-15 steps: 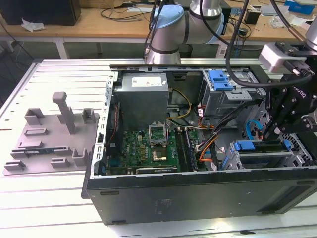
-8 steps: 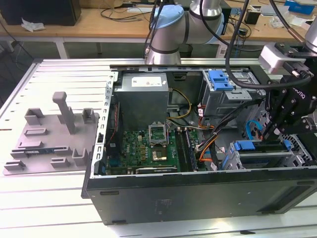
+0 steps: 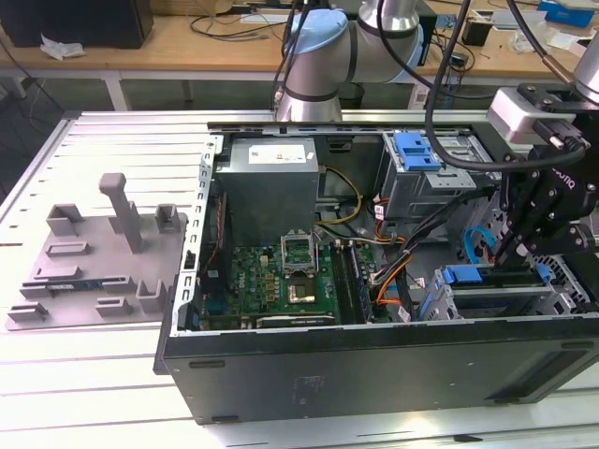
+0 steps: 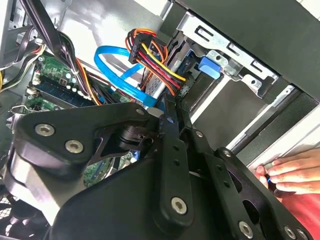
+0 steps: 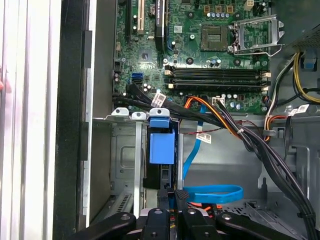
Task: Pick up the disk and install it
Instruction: 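Insert the second disk wire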
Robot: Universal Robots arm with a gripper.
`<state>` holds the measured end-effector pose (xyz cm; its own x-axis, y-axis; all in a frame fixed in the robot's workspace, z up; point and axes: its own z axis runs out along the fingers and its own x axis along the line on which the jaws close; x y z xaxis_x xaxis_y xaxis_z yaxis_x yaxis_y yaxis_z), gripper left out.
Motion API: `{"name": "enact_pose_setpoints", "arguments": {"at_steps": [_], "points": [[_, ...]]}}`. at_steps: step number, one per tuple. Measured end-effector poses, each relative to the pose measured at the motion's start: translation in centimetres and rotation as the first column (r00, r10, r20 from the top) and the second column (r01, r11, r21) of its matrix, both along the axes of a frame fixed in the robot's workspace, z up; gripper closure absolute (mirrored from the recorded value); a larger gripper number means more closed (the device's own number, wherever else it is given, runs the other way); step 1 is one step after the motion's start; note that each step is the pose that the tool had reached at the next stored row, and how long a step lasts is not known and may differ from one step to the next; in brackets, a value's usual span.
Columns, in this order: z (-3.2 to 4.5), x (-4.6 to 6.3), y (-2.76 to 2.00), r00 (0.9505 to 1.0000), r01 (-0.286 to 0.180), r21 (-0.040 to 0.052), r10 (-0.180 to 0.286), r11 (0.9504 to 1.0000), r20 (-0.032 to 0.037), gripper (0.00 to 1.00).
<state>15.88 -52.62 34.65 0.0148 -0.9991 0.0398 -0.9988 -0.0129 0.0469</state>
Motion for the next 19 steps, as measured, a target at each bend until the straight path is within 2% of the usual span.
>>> {"name": "enact_pose_setpoints", "arguments": {"at_steps": [19], "points": [[-0.84,0.00,0.00,1.0000,0.000,-0.0003,0.000,1.0000,0.0003,0.84]]}}
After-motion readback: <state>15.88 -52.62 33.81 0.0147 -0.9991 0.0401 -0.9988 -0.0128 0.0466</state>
